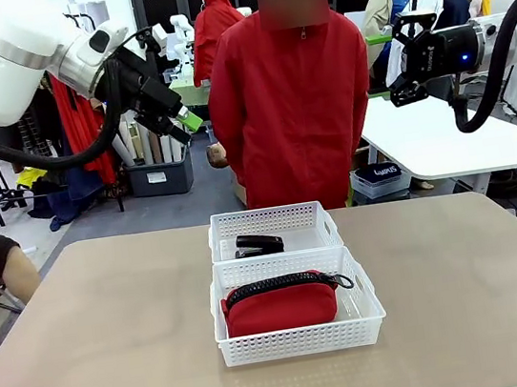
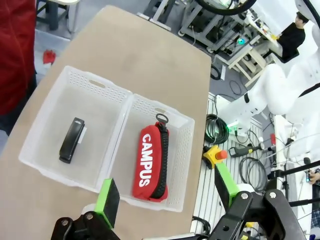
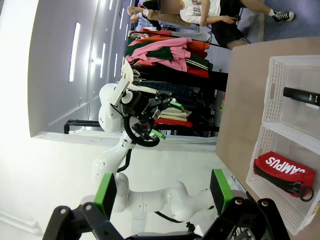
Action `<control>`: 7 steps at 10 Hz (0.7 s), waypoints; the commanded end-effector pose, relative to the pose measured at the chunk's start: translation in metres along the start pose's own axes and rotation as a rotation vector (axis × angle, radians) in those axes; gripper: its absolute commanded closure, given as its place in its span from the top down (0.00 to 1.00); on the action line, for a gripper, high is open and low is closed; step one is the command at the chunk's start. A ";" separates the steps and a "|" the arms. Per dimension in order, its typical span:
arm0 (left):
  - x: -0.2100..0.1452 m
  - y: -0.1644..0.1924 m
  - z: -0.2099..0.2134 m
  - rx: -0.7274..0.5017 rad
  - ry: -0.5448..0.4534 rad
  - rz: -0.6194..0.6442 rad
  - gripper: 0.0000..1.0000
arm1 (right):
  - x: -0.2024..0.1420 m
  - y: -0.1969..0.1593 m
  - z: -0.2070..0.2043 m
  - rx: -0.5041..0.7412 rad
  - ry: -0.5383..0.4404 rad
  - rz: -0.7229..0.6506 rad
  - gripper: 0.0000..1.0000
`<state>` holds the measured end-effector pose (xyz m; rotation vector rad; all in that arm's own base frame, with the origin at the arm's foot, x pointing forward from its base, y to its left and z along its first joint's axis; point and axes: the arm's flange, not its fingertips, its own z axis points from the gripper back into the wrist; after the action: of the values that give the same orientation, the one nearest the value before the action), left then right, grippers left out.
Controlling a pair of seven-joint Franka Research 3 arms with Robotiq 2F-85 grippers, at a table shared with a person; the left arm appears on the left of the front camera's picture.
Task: Distribute items into two baskets.
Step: Place the picked Stapler into the Organizing basket as instructed by the person.
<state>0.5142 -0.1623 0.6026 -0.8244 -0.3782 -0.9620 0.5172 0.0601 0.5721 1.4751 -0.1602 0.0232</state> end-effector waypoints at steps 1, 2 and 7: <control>0.002 0.002 0.004 0.000 -0.007 -0.003 1.00 | 0.001 0.002 -0.001 -0.002 -0.007 0.004 1.00; 0.000 0.000 0.000 0.000 0.000 0.000 1.00 | 0.001 0.002 -0.001 -0.002 -0.007 0.004 1.00; -0.072 0.001 0.108 -0.277 -0.200 0.317 1.00 | 0.001 0.002 -0.001 -0.002 -0.007 0.004 1.00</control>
<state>0.4919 -0.0552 0.6246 -1.1551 -0.2593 -0.7336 0.5172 0.0600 0.5721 1.4750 -0.1602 0.0231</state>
